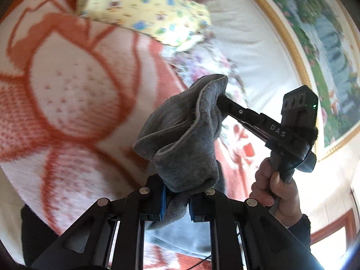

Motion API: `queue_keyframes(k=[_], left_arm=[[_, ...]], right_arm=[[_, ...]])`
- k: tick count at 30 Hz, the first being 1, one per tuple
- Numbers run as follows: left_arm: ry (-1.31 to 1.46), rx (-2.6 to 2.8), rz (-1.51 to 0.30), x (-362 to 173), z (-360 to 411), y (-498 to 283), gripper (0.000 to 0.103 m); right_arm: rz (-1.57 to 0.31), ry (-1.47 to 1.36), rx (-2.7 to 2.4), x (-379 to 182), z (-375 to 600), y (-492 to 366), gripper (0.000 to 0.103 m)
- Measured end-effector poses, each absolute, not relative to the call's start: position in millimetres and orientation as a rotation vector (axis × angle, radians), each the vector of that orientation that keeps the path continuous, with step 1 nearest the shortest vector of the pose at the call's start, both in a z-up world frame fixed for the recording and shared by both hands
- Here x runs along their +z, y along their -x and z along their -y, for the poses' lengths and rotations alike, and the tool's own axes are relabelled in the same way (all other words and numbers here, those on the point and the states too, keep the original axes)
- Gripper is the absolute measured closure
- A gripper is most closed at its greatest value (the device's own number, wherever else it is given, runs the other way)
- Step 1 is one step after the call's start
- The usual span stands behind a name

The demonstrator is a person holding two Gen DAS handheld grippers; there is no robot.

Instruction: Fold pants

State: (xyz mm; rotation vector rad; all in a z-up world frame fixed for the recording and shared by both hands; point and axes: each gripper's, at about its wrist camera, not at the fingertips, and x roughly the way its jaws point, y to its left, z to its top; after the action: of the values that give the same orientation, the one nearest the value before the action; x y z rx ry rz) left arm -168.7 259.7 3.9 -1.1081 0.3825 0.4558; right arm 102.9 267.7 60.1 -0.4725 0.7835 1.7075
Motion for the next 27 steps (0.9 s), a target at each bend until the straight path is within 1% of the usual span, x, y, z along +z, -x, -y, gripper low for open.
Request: queue_keyframes(k=[13,27], left_arm=[[0.991,0.225,-0.472,40,-185,91,0.089],[0.876,0.005,-0.643,40,-80,2,0.089]], right_arm=[[-0.788,0.193,1.534,74,-139,-173,0.097],[-0.821,-0.059,1.332,46,10,-241,0.098]])
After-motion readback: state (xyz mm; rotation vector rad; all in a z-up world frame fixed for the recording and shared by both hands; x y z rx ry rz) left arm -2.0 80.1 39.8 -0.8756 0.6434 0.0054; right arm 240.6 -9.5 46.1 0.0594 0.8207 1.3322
